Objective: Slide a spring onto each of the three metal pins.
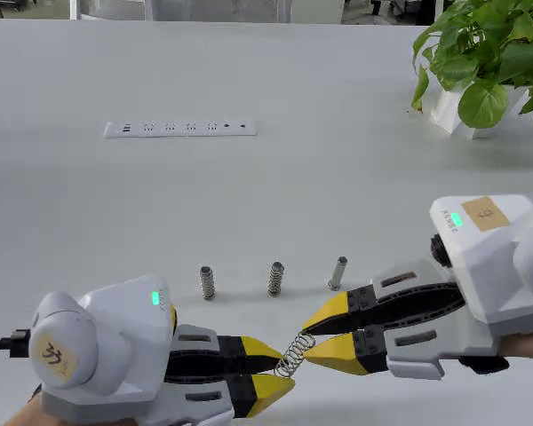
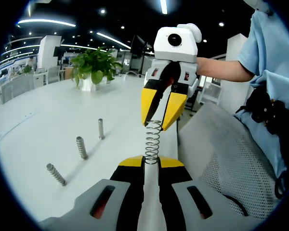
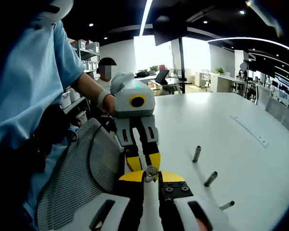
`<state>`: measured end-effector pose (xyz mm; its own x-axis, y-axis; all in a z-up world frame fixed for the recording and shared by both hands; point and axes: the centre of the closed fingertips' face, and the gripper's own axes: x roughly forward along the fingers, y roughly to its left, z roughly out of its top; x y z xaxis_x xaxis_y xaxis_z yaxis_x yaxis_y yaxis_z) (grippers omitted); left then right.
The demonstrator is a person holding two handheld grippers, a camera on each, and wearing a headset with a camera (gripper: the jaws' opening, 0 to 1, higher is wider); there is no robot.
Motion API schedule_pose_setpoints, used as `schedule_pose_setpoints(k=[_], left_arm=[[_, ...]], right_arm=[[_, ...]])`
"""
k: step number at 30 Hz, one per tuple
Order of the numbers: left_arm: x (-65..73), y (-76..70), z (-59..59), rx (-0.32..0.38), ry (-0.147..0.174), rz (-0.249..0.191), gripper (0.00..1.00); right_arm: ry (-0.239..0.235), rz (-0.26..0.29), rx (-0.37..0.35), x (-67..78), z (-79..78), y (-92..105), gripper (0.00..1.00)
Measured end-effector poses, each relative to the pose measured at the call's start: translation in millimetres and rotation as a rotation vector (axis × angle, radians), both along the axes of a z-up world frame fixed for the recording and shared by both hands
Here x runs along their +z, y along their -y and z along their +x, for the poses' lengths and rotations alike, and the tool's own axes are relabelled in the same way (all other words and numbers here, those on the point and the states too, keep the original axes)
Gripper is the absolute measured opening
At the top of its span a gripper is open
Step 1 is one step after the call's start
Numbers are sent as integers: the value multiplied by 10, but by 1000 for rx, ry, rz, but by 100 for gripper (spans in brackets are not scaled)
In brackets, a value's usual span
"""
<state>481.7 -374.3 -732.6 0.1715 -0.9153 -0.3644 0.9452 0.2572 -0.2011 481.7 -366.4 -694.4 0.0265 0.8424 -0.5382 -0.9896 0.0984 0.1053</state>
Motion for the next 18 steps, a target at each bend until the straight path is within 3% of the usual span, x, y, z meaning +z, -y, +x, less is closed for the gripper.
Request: schedule_pose_setpoints(k=[18], left_arm=[[5, 10, 17, 5, -4, -9, 6]], right_arm=[[12, -8, 9, 4, 14, -8, 7]])
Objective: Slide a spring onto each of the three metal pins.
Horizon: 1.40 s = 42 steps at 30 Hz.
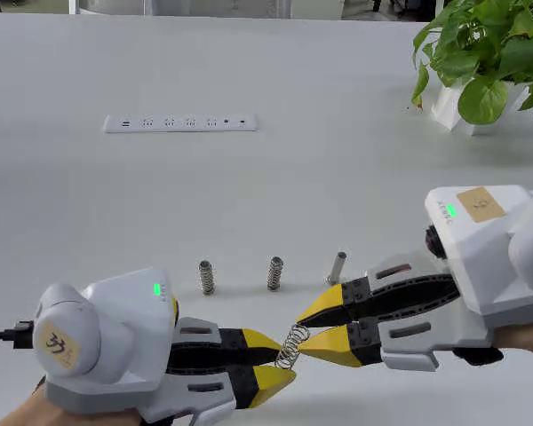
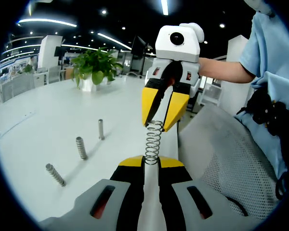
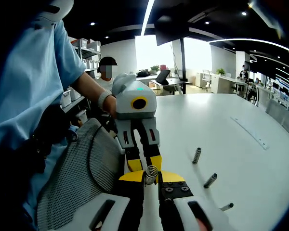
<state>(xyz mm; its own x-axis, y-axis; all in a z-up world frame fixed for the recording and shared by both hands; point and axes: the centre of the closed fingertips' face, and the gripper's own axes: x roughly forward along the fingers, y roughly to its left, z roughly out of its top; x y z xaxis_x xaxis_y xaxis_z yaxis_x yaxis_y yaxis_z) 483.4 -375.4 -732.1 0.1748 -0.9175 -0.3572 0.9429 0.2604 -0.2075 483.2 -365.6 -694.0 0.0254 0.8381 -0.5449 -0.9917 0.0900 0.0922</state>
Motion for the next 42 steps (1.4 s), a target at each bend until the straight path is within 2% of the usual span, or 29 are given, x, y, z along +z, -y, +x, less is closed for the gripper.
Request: schedule_pose_setpoints(k=[3, 6, 10, 13, 15, 17, 21, 24, 30, 42], left_arm=[[-4, 7, -1, -6, 4, 7, 6], [-10, 13, -5, -12, 6, 10, 6], [-63, 18, -14, -24, 5, 29, 6], [-101, 25, -10, -31, -1, 44, 6], [-125, 32, -4, -34, -3, 54, 6], [-151, 37, 3, -38, -3, 66, 6], [-191, 52, -10, -55, -5, 87, 6], [-254, 52, -12, -70, -5, 127, 6], [-294, 73, -30, -87, -9, 147, 6], [-289, 128, -70, -99, -16, 142, 6]], right_arm=[[6, -10, 2, 0, 4, 8, 7], [14, -24, -1, 0, 30, 21, 14], [28, -53, 15, -5, 47, 24, 17], [42, -102, 51, -39, 30, 31, 18], [69, -162, 98, -90, 4, 56, 18], [75, -200, 126, -134, -19, 63, 18], [68, -230, 157, -182, -40, 41, 18], [83, -276, 197, -230, -57, 49, 16], [77, -349, 253, -385, -105, 67, 15], [53, -374, 280, -499, -147, 70, 10]])
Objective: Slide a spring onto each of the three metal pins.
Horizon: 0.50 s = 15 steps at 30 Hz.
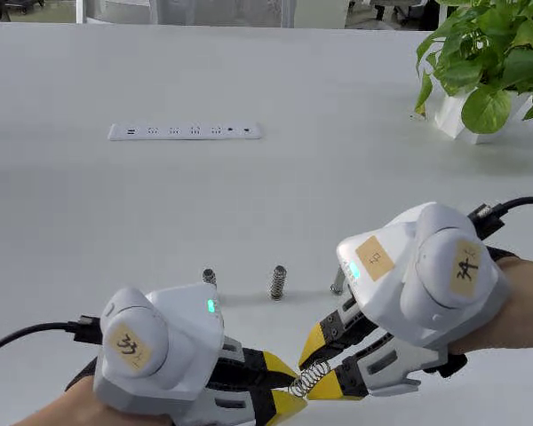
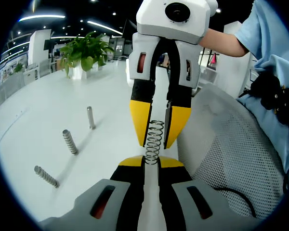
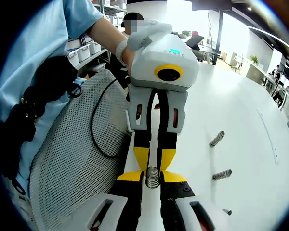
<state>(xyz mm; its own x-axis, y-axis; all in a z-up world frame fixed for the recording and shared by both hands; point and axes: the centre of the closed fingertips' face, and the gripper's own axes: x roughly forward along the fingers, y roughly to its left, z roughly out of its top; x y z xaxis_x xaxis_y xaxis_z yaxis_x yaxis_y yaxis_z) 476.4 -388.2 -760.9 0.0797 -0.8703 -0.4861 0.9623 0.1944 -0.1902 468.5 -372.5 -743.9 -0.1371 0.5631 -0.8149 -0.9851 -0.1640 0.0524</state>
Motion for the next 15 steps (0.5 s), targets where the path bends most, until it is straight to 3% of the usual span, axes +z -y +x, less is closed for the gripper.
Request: schedule_pose_setpoints(k=[15], left_arm=[[46, 62, 1, -17, 6, -12, 6]], right_arm=[[6, -27, 8, -42, 2, 29, 8]])
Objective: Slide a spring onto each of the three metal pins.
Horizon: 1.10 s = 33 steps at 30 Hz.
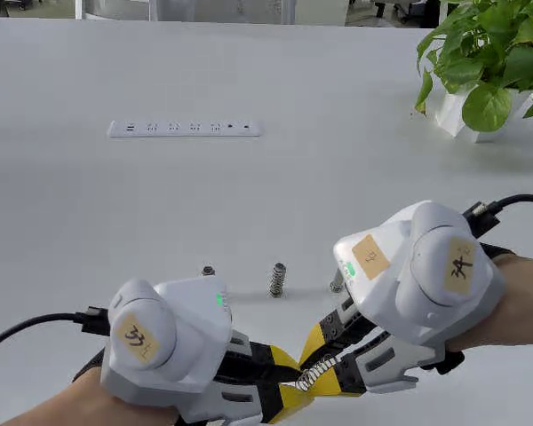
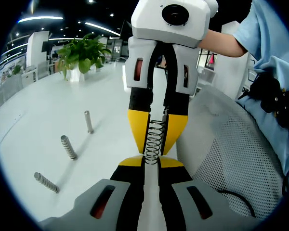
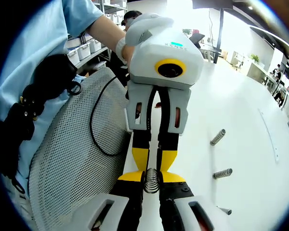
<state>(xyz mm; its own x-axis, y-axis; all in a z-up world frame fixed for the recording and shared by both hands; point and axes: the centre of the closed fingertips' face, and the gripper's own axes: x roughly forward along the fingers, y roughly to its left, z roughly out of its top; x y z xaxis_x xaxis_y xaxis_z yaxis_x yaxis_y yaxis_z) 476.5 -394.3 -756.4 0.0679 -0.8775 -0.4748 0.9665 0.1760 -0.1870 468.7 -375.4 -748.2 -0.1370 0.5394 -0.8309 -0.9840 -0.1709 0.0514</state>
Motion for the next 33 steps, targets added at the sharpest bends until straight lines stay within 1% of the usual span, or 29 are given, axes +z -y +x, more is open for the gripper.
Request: schedule_pose_setpoints(k=[4, 12, 19, 20, 23, 26, 27, 29, 31, 32, 33], left_arm=[[-8, 4, -4, -2, -1, 1, 6], [-12, 11, -24, 0, -7, -3, 6], [-9, 8, -25, 15, -4, -18, 7], [-8, 2, -18, 23, 5, -24, 7], [-1, -13, 6, 47, 1, -34, 7], [-9, -40, 34, 68, 8, -34, 14], [-12, -49, 42, 76, 8, -34, 17], [-19, -79, 61, 96, 16, -37, 21], [-30, -112, 84, 122, 13, -41, 26], [-34, -135, 106, 139, 21, -43, 29], [-45, -154, 115, 147, 23, -38, 34]], right_arm=[[4, -4, 4, -8, -6, 5, 8], [-20, -11, -13, -10, -25, 7, 7], [-14, -14, -6, -8, -27, 3, 7], [-11, -15, -4, -7, -21, 2, 7], [-6, -18, -4, -11, -3, 2, 7], [3, -17, 0, -17, 16, 0, 7], [10, -15, 4, -18, 23, -3, 7], [22, -23, 13, -31, 35, 5, 7], [21, -27, 12, -38, 40, 13, 7], [19, -30, 12, -42, 44, 23, 7], [20, -33, 12, -46, 49, 30, 7]])
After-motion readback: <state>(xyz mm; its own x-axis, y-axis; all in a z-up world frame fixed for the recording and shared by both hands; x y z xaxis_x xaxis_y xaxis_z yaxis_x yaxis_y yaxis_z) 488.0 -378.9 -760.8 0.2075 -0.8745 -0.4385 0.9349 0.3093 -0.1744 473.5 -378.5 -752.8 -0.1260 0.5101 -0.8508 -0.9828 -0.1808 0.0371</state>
